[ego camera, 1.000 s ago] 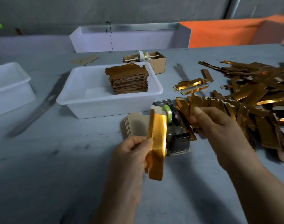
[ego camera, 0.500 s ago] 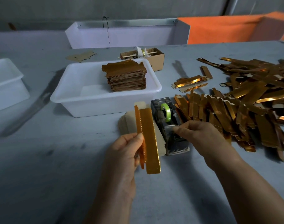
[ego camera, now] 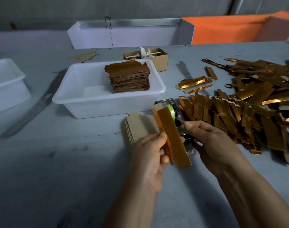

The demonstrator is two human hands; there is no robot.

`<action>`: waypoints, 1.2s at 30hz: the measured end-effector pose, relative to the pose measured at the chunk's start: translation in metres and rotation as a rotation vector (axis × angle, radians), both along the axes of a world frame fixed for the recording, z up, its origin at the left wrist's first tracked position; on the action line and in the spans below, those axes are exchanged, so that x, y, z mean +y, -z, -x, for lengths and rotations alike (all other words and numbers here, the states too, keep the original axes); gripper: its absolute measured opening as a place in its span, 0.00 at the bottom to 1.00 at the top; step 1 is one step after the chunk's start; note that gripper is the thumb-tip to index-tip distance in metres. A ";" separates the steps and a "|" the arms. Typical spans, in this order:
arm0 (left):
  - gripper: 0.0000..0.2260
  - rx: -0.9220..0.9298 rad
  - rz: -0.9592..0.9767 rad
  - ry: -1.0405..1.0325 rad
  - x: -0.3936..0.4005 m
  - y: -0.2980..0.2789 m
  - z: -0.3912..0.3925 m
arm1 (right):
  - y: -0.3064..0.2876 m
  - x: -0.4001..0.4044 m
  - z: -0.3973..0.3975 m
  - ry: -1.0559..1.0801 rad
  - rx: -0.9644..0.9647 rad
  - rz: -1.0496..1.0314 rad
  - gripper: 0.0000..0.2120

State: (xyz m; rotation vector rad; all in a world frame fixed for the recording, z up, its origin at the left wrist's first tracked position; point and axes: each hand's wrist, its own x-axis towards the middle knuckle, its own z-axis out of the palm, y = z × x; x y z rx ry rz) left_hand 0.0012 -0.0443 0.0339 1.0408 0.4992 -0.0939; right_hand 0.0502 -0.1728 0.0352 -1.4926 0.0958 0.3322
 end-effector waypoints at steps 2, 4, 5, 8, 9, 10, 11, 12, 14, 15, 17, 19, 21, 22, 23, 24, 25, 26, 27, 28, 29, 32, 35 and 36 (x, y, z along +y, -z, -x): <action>0.07 -0.017 -0.047 -0.015 0.001 0.003 0.001 | 0.001 -0.002 0.003 0.002 -0.048 0.042 0.09; 0.06 -0.065 -0.104 -0.042 0.002 0.004 0.003 | 0.005 -0.002 0.007 0.026 -0.138 0.213 0.08; 0.06 -0.091 -0.122 -0.058 0.002 0.005 0.004 | 0.006 -0.002 0.009 0.046 -0.182 0.303 0.09; 0.05 -0.159 -0.124 -0.034 0.000 0.004 0.005 | 0.007 -0.001 0.016 0.087 -0.283 0.525 0.09; 0.05 -0.175 -0.117 -0.011 -0.002 0.004 0.004 | 0.007 -0.001 0.017 0.090 -0.320 0.578 0.09; 0.04 -0.186 -0.120 0.012 -0.003 0.004 0.003 | 0.008 0.000 0.019 0.094 -0.365 0.629 0.09; 0.04 -0.191 -0.135 0.030 -0.004 0.004 0.003 | 0.008 0.000 0.020 0.100 -0.404 0.677 0.08; 0.04 -0.194 -0.155 0.046 -0.004 0.003 0.002 | 0.009 -0.001 0.021 0.102 -0.425 0.715 0.08; 0.04 -0.196 -0.188 0.065 -0.003 0.004 0.001 | 0.011 -0.001 0.022 0.099 -0.420 0.730 0.08; 0.04 -0.195 -0.203 0.070 -0.002 0.005 0.000 | 0.013 -0.001 0.023 0.099 -0.402 0.711 0.08; 0.05 -0.203 -0.240 0.073 -0.002 0.005 0.000 | 0.018 -0.001 0.024 0.108 -0.374 0.684 0.08; 0.06 -0.221 -0.313 0.084 -0.002 0.006 0.000 | 0.022 0.000 0.025 0.120 -0.373 0.666 0.08; 0.05 -0.227 -0.377 0.111 -0.002 0.005 -0.001 | 0.027 0.001 0.026 0.134 -0.381 0.623 0.08; 0.04 -0.225 -0.394 0.123 -0.002 0.004 -0.001 | 0.028 0.002 0.027 0.140 -0.382 0.589 0.08; 0.03 -0.216 -0.408 0.128 -0.002 0.004 -0.001 | 0.030 0.001 0.027 0.142 -0.380 0.552 0.07; 0.03 -0.204 -0.423 0.126 -0.002 0.004 -0.001 | 0.031 0.001 0.028 0.141 -0.375 0.517 0.06; 0.02 -0.194 -0.438 0.122 -0.002 0.005 -0.002 | 0.032 0.001 0.029 0.137 -0.366 0.492 0.06; 0.02 -0.190 -0.452 0.119 -0.002 0.005 -0.002 | 0.033 0.000 0.029 0.133 -0.359 0.479 0.05; 0.02 -0.189 -0.471 0.118 -0.003 0.004 -0.002 | 0.034 -0.001 0.030 0.129 -0.354 0.478 0.05; 0.02 -0.189 -0.497 0.119 -0.003 0.004 -0.003 | 0.034 -0.001 0.030 0.128 -0.354 0.487 0.05; 0.02 -0.188 -0.530 0.120 -0.004 0.003 -0.003 | 0.033 0.000 0.030 0.127 -0.359 0.505 0.05; 0.03 -0.184 -0.610 0.111 -0.003 0.002 -0.006 | 0.027 0.001 0.026 0.111 -0.465 0.753 0.08; 0.03 -0.163 -0.605 0.121 -0.003 0.000 -0.005 | 0.024 0.003 0.026 0.102 -0.550 0.969 0.02; 0.04 -0.157 -0.602 0.125 -0.003 -0.002 -0.005 | 0.023 0.002 0.028 0.105 -0.557 0.964 0.02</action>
